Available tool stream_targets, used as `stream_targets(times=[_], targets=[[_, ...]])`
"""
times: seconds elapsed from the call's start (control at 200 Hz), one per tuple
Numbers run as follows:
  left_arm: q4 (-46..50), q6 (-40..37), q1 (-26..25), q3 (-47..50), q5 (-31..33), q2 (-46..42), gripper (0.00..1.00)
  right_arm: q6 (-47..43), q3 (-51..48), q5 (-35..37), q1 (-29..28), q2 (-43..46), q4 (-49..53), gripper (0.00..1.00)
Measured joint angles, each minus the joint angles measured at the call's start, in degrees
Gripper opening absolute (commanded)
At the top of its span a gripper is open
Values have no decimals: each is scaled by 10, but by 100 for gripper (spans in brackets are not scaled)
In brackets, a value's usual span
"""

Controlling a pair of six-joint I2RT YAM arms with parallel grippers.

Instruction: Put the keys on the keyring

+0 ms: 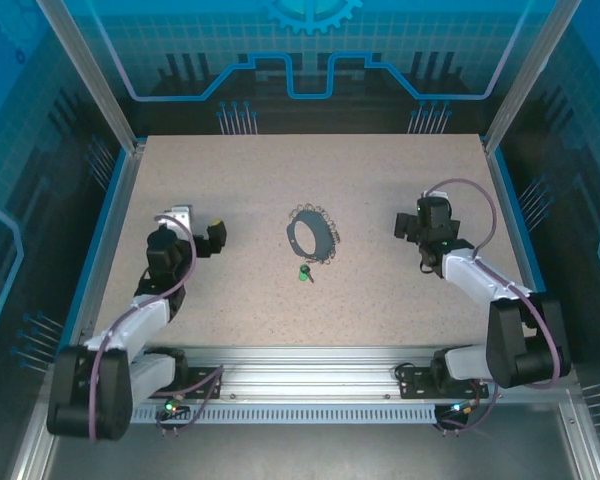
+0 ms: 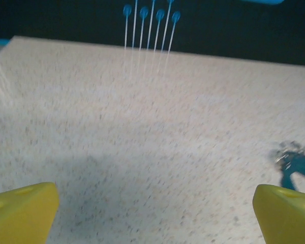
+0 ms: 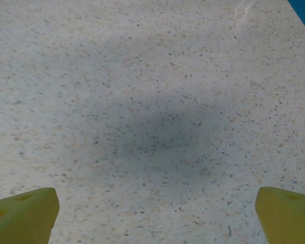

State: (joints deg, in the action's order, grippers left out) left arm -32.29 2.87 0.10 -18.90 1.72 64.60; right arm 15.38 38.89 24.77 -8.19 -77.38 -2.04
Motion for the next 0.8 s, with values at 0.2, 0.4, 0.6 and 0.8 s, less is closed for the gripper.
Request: stream_targets(times=[0.2,0.4,0.6,0.8], targets=[[-141,-10,2,20,-5,138,99,-70,-80,-14,0,-37,-142,100],[-232,-17,2,25,-12,238,99,-125,-143,-91,13,-79,-333,100],[-203,-18,3,-27,-15,240,99,-135,-147,-154,46,-90,-378,100],[-194,-18,5,-33,-15,240,99,-140,-147,-163,44,-90,-396,100]])
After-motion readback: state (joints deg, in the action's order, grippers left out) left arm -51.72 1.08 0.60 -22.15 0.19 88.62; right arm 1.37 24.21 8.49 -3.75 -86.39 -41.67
